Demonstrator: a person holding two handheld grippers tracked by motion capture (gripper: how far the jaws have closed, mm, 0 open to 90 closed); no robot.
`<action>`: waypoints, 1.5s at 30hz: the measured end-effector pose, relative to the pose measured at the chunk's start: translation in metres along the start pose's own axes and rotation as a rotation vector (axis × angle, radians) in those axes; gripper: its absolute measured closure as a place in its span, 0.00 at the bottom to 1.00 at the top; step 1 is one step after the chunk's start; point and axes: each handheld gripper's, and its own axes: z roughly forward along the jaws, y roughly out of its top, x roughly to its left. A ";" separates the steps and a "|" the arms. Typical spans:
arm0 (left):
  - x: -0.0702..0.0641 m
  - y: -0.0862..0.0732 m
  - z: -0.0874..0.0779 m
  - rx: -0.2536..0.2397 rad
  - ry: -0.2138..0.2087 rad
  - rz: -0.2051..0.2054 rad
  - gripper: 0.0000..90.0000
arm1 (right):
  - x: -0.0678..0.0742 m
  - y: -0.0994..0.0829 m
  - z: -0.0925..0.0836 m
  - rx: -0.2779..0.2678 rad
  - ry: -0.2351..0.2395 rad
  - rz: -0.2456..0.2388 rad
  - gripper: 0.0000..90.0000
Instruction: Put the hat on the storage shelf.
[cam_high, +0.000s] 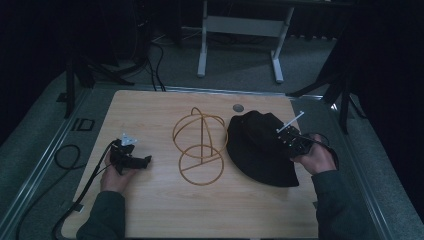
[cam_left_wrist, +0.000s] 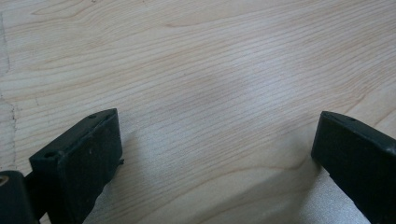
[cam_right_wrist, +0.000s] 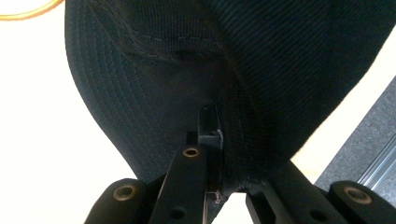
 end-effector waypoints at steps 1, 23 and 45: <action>0.000 0.000 0.000 0.000 0.000 0.000 0.02 | 0.000 0.000 -0.001 -0.005 -0.003 -0.002 0.98; 0.000 0.000 0.000 0.001 0.000 0.000 0.02 | 0.000 0.002 -0.029 -0.092 -0.026 -0.041 0.98; 0.000 0.000 0.000 0.003 -0.001 0.002 0.02 | 0.004 0.004 -0.048 -0.173 -0.015 -0.065 0.98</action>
